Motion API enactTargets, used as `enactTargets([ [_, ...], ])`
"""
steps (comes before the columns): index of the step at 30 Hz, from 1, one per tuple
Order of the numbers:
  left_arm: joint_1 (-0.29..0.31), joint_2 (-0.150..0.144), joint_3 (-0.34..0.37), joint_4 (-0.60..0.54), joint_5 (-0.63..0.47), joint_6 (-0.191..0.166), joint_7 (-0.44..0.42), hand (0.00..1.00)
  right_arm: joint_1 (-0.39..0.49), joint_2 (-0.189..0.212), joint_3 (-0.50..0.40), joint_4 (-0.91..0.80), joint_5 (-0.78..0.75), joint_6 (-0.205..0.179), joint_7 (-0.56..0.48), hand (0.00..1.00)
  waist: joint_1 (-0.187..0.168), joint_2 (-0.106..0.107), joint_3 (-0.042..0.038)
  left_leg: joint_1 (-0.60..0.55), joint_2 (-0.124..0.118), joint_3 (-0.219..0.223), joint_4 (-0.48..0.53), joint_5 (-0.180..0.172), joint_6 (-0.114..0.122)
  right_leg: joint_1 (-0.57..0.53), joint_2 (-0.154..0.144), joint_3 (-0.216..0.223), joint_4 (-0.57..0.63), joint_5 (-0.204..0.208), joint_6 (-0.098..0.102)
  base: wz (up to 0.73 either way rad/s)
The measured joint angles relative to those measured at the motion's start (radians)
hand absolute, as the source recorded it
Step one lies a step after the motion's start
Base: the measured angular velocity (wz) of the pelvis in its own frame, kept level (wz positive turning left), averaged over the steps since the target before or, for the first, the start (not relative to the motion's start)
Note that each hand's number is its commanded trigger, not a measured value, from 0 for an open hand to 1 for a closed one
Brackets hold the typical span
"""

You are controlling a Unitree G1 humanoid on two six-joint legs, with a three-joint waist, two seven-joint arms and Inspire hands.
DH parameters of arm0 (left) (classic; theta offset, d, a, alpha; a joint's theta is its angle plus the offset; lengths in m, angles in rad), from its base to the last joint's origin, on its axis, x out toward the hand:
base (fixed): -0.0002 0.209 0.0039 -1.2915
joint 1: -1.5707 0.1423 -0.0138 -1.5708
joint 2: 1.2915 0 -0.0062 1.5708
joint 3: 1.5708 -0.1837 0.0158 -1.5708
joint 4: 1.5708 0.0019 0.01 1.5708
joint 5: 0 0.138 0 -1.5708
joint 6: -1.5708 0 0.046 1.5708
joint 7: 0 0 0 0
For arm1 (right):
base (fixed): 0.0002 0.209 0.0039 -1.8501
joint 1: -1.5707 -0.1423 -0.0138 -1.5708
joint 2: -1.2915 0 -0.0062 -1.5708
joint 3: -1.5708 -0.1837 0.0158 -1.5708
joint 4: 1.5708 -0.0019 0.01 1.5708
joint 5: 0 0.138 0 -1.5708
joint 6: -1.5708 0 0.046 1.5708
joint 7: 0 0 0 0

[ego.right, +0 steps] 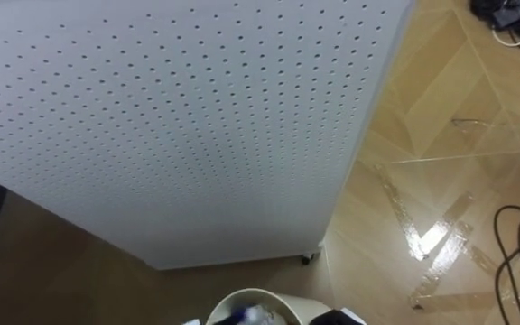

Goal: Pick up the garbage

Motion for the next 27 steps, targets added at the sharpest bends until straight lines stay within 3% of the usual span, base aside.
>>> enactTargets([
  [8, 0.004, -0.003, -0.036, 0.023, -0.097, 0.005, -0.044, 0.0, -0.012, 0.005, 0.001, -0.013, -0.001, 0.0, -0.06, 1.0, 0.002, 0.0, 0.0, 0.001, 0.0, 0.001, 0.003, 0.0, 0.0, 0.0, 0.005, 0.001, 0.0, 0.0, 0.0, 0.0],
  [13, 0.005, -0.001, -0.045, 0.057, -0.098, 0.005, -0.054, 0.0, -0.017, 0.005, 0.001, -0.039, -0.001, 0.0, -0.066, 1.0, 0.005, 0.003, 0.0001, 0.001, 0.003, 0.0, -0.003, 0.0, 0.0, 0.002, 0.01, 0.001, -0.002, 0.002, -0.002, 0.0],
  [19, 0.003, 0.001, -0.047, 0.066, -0.101, 0.006, -0.054, 0.0, -0.022, -0.001, 0.017, -0.039, 0.06, -0.001, -0.083, 1.0, 0.032, 0.007, 0.0008, 0.011, 0.003, 0.001, -0.014, 0.002, -0.003, 0.005, 0.011, 0.001, -0.004, 0.003, -0.003, 0.0],
  [27, 0.005, 0.004, -0.017, 0.082, -0.097, 0.007, -0.054, 0.0, -0.01, -0.017, 0.028, -0.036, 0.078, -0.004, -0.084, 1.0, 0.03, 0.013, 0.0017, 0.059, 0.006, 0.003, -0.037, 0.003, -0.005, 0.052, 0.018, 0.008, -0.033, 0.006, -0.004, -0.01],
])
